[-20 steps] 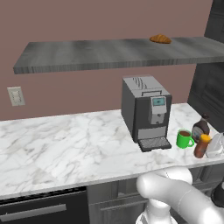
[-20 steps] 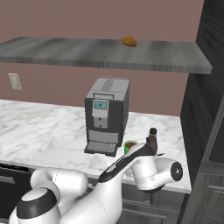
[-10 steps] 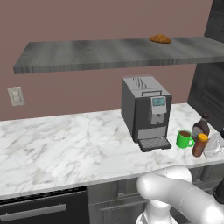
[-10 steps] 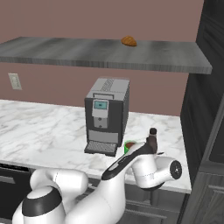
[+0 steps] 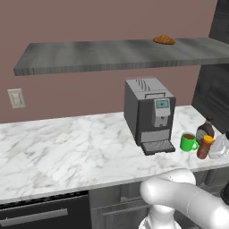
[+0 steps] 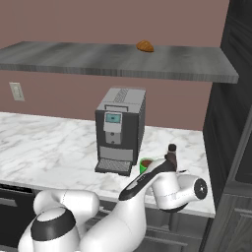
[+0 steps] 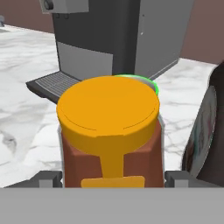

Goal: Pick the syrup bottle and honey bottle from the shelves and place them next to the mug.

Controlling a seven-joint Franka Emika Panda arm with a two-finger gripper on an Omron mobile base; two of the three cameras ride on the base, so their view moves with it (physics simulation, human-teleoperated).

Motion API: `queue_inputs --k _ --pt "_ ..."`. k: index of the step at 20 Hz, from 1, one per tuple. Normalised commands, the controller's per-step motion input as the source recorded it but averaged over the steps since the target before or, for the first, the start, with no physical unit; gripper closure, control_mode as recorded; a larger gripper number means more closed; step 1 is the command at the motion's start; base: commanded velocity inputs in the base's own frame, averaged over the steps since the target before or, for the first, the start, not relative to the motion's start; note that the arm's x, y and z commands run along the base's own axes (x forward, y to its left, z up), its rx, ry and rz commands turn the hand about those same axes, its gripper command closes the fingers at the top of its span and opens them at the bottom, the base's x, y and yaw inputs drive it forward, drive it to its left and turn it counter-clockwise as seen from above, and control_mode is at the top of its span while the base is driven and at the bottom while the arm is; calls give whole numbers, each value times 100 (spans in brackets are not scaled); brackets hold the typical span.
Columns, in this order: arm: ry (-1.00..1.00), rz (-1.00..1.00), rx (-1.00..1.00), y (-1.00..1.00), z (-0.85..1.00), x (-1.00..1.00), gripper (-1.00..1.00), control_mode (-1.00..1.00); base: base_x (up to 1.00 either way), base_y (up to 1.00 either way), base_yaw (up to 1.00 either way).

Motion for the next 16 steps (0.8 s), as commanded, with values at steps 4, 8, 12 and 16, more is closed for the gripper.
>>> queue_inputs --k 4,8,12,16 --pt "0 0 0 0 -5 0 100 -100 0 0 0" --pt "0 0 0 0 -22 0 100 -100 0 0 0" --pt "0 0 0 0 -37 0 100 -100 0 0 0" --pt "0 0 0 0 -25 0 100 -100 0 0 0"
